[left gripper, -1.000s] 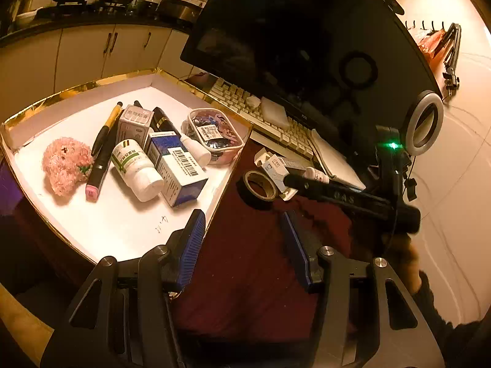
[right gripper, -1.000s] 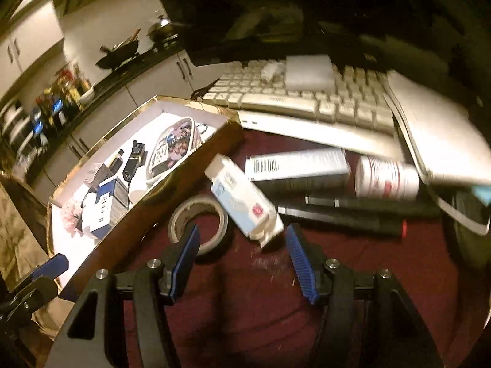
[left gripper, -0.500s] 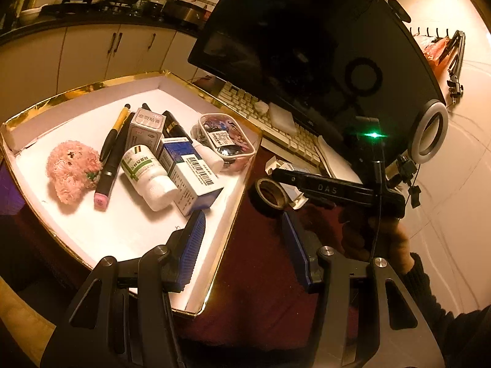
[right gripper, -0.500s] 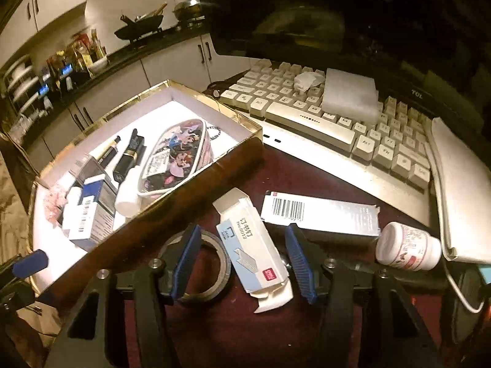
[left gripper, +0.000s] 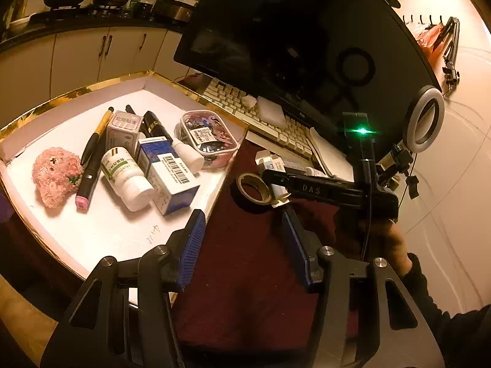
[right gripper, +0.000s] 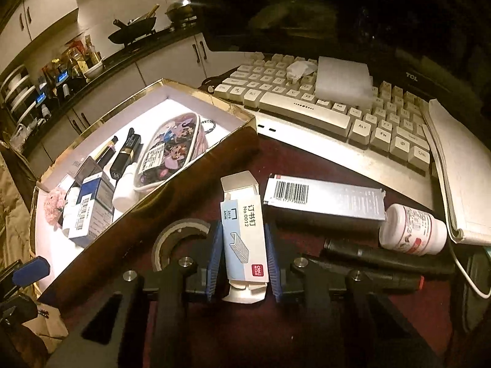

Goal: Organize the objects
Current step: 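Grasp the white-blue staple box with the right tool, then grasp the tape roll with the left tool while the right holds the staple box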

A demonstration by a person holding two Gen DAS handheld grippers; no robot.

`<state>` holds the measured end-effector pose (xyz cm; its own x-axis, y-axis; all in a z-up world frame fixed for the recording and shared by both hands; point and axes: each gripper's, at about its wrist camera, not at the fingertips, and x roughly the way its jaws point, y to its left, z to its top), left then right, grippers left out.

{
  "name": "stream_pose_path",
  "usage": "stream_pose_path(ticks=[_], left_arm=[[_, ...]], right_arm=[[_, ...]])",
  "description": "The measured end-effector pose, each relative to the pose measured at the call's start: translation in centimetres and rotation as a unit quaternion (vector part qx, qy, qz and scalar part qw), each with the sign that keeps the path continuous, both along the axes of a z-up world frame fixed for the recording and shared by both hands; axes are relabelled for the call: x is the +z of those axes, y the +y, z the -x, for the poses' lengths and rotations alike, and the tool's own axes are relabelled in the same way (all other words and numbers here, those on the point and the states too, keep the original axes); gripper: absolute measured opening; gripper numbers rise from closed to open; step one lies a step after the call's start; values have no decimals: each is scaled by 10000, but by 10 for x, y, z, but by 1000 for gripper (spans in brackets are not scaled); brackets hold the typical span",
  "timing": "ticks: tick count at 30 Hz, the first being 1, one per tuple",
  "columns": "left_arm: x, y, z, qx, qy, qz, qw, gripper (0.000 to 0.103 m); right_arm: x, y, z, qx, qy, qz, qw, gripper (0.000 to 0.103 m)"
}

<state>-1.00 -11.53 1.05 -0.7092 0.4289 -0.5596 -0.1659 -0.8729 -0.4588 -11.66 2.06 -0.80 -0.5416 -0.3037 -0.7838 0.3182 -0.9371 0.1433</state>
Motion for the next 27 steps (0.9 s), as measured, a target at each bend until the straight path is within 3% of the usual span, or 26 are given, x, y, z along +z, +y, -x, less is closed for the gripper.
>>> stream_pose_path(ticks=[5, 10, 16, 22, 27], left_arm=[[7, 17, 7, -123, -99, 134, 9998, 52], [7, 44, 29, -448, -470, 218, 9977, 52], [3, 73, 61, -608, -496, 780, 9939, 52], [1, 95, 90, -779, -434, 1084, 9901, 52], [-21, 118, 111, -1099, -616, 1515, 9804, 49]], right_arm=[[6, 9, -18, -54, 100, 93, 9999, 24], [12, 35, -35, -268, 187, 360, 9988, 24], [-3, 52, -37, -547, 67, 483, 9973, 25], [-10, 60, -33, -651, 8, 686, 9955, 25], [-11, 64, -32, -698, -8, 691, 9952, 25]])
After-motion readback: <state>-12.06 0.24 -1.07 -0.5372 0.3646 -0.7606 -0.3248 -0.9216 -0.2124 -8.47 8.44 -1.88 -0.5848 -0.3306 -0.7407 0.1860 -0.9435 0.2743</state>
